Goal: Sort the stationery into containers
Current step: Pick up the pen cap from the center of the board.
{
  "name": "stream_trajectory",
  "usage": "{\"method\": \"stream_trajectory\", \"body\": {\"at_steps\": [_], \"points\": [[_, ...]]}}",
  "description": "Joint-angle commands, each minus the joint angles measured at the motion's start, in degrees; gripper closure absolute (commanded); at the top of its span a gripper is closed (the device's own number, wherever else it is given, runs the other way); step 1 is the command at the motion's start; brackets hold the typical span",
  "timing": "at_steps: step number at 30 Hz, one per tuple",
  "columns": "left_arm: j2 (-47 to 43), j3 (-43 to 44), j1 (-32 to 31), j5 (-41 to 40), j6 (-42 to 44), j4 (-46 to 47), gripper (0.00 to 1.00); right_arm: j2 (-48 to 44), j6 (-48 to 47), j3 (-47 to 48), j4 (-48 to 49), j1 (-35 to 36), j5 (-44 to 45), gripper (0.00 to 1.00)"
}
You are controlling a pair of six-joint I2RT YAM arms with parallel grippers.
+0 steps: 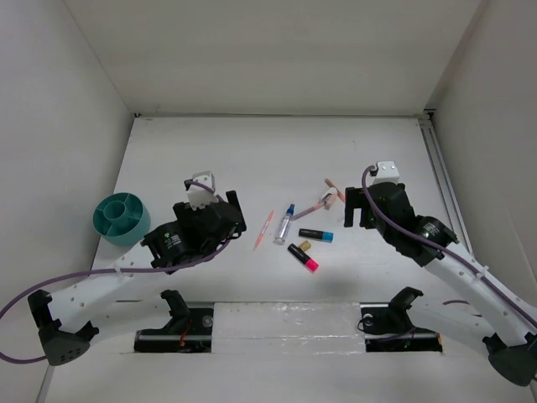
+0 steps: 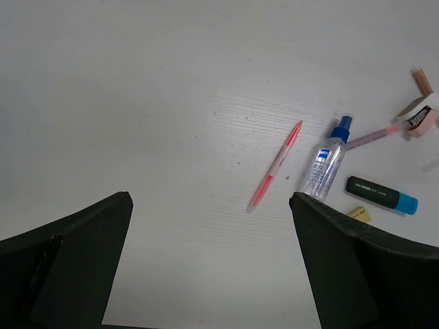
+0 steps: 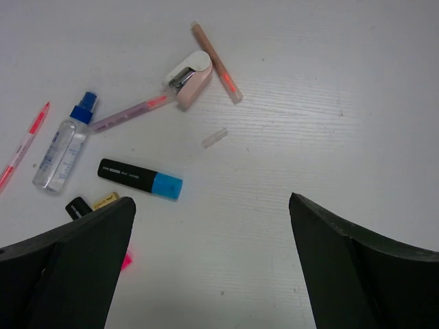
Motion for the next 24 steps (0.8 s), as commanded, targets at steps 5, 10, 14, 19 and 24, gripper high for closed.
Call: {"method": "stream_trajectory", "body": {"at_steps": [5, 10, 14, 19, 24], "points": [[0.4, 1.7, 0.2, -0.4, 0.0, 0.4, 0.00, -2.9, 3.7, -0.2, 1.9, 0.5, 3.1, 0.00], [0.9, 1.7, 0.2, 0.2, 0.5, 0.9, 0.00, -3.6, 8.4, -3.2, 2.7, 0.5, 5.8, 0.00], [0.9, 1.7, 0.2, 0.2, 1.1, 0.9, 0.00, 1.3, 15.9, -3.2, 1.9, 0.0, 8.1, 0.00], [1.5, 1.7, 0.2, 0.2, 1.1, 0.9, 0.00, 10.4, 22.4, -3.7, 4.9, 0.0, 5.3, 0.02], [0.3, 1.7, 0.2, 0.7, 1.1, 1.4, 0.00, 19.0, 30.8, -1.9, 5.1, -0.5, 6.2, 0.12]]}}
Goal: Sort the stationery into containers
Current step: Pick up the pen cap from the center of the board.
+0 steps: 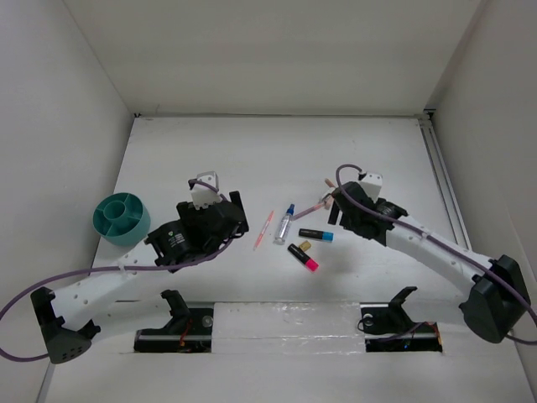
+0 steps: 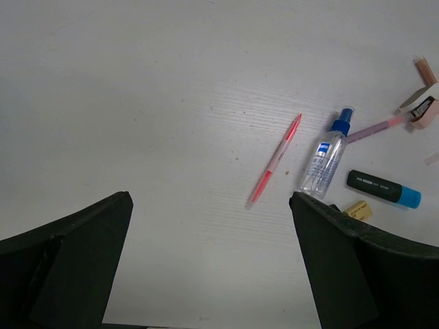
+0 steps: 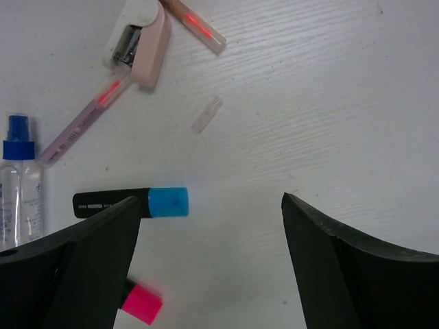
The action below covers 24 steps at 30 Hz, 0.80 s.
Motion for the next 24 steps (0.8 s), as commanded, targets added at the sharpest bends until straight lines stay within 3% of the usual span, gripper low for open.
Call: {"method": "stream_trajectory", "body": {"at_steps": [1, 8, 14, 24], "points": [[-1.5, 1.2, 0.2, 0.2, 0.4, 0.9, 0.00, 2.3, 9.4, 1.5, 2.0, -0.4, 2.1, 0.12], [-0.9, 1.2, 0.2, 0.2, 0.9, 1.4, 0.00, 9.2, 16.7, 2.7, 2.3, -2.8, 3.0, 0.19], [-0.3, 1.2, 0.2, 0.8, 0.9, 1.4, 0.00, 18.0, 18.4, 5.6, 3.6, -6.3, 2.0, 0.21], [-0.3, 1.2, 0.2, 1.3, 1.5, 1.9, 0.00, 23.7, 20.8, 6.7, 7.5, -6.8, 0.7, 0.27]]}}
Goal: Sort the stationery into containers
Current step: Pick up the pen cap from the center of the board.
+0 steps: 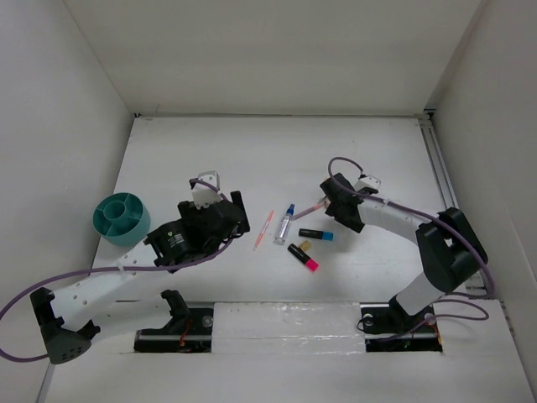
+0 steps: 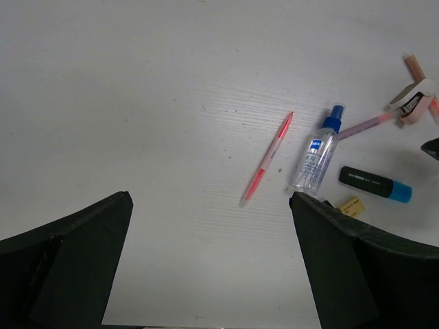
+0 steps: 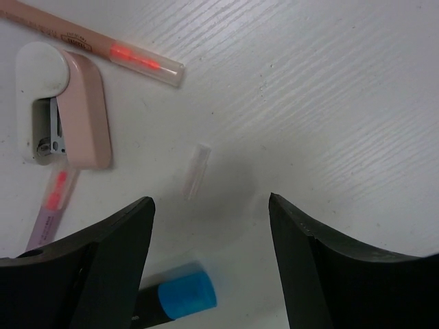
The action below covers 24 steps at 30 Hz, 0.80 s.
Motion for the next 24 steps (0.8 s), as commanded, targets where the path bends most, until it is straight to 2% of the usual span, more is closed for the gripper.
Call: {"method": "stream_trajectory", "body": {"at_steps": [1, 11, 24], "points": [[-0.1, 1.2, 0.2, 0.0, 0.6, 0.8, 0.00, 1.7, 2.5, 2.6, 3.2, -0.7, 0.3, 0.27], [0.5, 1.2, 0.2, 0.5, 1.1, 0.8, 0.00, 4.3, 5.6, 2.8, 4.7, -1.3, -0.3, 0.30], [0.5, 1.2, 0.2, 0.5, 1.1, 1.3, 0.00, 7.3, 8.8, 6.0, 0.5, -2.4, -3.2, 0.31]]}}
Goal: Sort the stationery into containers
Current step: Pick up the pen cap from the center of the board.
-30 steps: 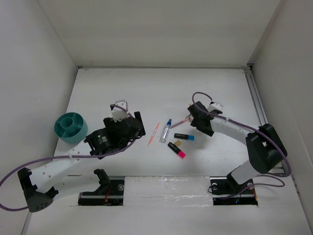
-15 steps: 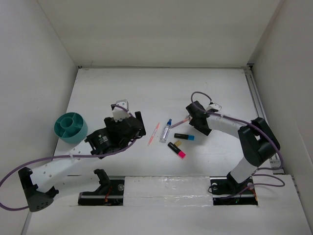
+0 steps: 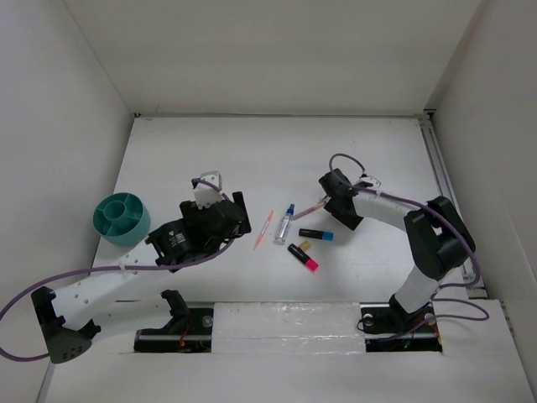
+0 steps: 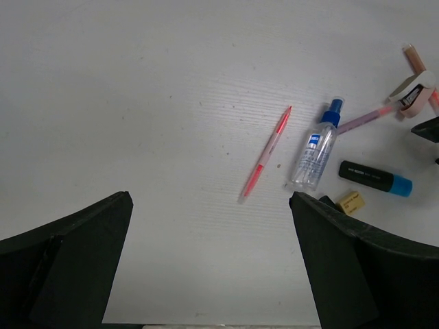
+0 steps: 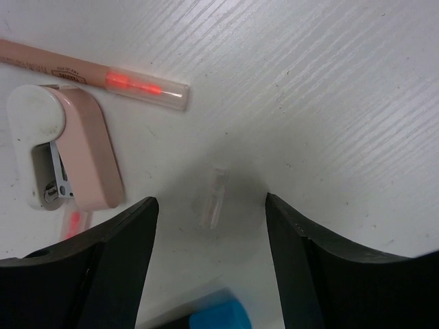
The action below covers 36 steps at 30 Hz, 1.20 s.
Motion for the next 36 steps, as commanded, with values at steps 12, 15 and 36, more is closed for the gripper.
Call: {"method": "stream_trajectory", "body": {"at_steps": [12, 15, 36], "points": [[0.0, 1.2, 0.2, 0.0, 1.0, 1.1, 0.00, 2.8, 6.3, 2.2, -2.6, 0.1, -3.1, 0.52], [0.0, 1.2, 0.2, 0.0, 1.0, 1.1, 0.00, 3.8, 6.9, 2.7, -3.3, 0.1, -3.1, 0.65], [7.6, 0.1, 0.2, 10.9, 8.7, 7.1, 0.00, -11.6, -6.8, 1.6, -1.1, 2.8, 0.5, 1.00]]}}
